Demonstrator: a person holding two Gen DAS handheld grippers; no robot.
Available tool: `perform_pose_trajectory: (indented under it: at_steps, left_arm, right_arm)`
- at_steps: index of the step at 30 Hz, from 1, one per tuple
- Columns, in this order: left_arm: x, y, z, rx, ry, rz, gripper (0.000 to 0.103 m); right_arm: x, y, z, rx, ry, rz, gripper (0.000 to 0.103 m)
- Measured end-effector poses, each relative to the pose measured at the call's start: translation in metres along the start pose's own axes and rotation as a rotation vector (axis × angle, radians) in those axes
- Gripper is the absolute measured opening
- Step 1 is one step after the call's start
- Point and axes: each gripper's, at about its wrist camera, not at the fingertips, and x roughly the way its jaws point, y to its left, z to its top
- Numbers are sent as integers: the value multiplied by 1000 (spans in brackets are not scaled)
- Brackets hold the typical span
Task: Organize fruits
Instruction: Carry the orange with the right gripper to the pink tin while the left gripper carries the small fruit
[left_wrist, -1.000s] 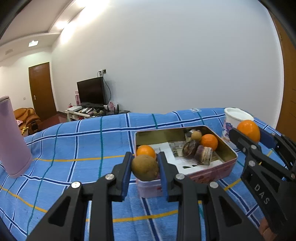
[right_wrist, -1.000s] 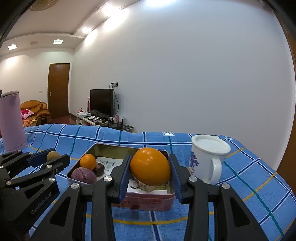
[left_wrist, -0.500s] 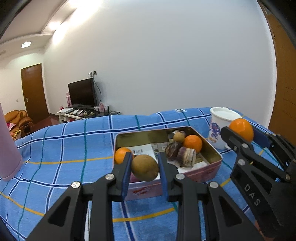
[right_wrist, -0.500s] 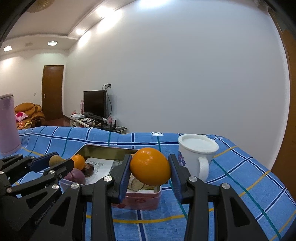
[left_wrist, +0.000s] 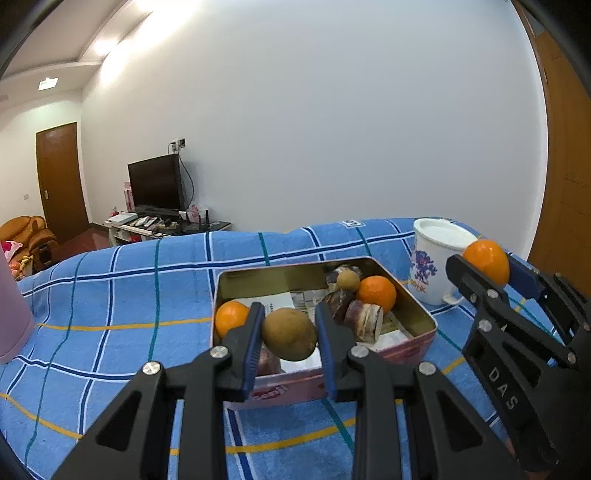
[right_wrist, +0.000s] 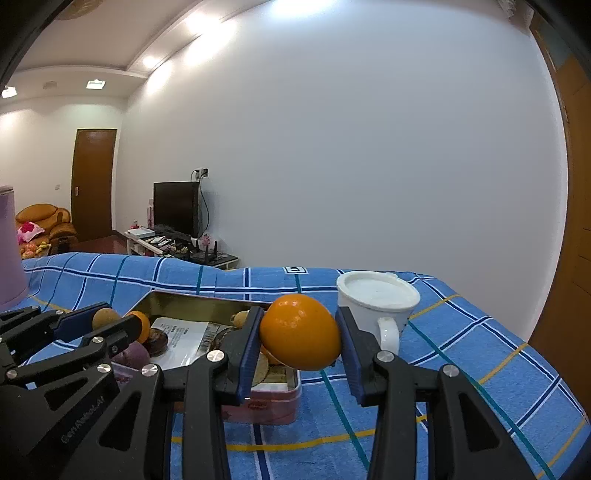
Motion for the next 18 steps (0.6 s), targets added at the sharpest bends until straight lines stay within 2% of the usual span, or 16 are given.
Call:
perform_pose_trajectory:
  at_steps: [10,18]
  left_arm:
    - [8,16,26,-27,-24,12,30]
    - [24,47,50,-69,-15,46,30]
  right_arm:
    - [19,-1,14,35,66,45,42]
    - [42,6,40,66,88,98,42]
